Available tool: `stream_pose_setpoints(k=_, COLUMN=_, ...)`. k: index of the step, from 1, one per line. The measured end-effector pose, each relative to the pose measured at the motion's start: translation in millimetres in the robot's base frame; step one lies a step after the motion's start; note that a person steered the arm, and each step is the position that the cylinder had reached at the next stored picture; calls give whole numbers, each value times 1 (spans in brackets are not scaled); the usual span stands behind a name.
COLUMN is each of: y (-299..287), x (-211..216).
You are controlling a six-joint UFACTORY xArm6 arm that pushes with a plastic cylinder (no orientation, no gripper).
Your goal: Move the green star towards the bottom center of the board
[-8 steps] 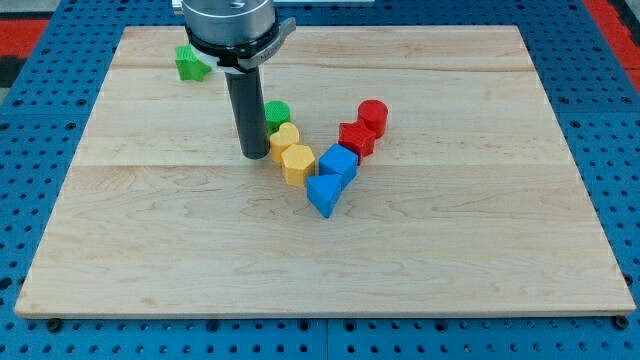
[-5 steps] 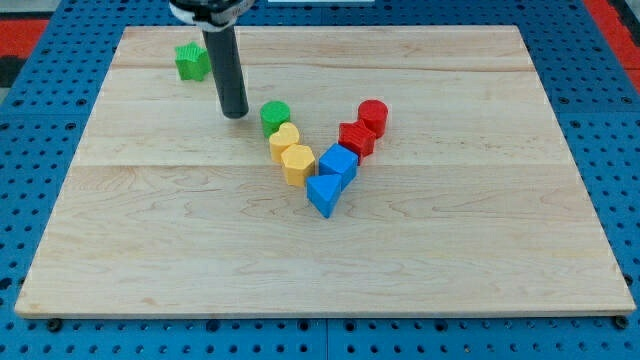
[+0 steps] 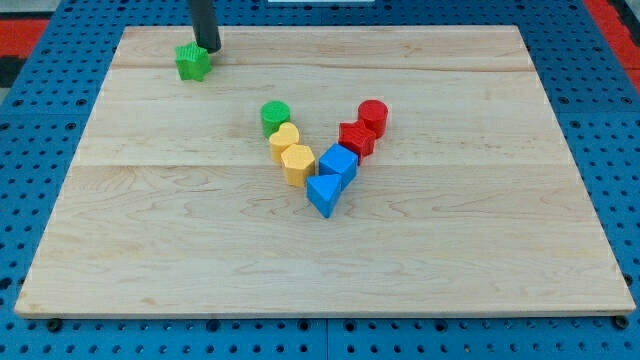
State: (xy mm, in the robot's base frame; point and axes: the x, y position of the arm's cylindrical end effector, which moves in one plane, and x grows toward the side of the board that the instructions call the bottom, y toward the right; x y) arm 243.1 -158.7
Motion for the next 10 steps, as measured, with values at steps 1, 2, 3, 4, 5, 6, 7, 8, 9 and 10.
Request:
stream_pose_setpoints(k=1, y=-17, x=16)
stream_pose_setpoints(k=2, y=-36, x=31)
stream_pose_setpoints(k=3, y=-54, x=45)
stream_pose_setpoints(k=4, y=-74, x=45)
stream_pose_setpoints(k=5, y=-84, x=51)
stream_pose_setpoints(k=6, y=-81, x=76)
stream_pose_setpoints(k=7, y=-70, x=109)
stream_pose_setpoints(k=8, y=-56, x=142)
stream_pose_setpoints(k=9, y=-40, x=183)
stream_pose_setpoints(k=10, y=-22, x=224)
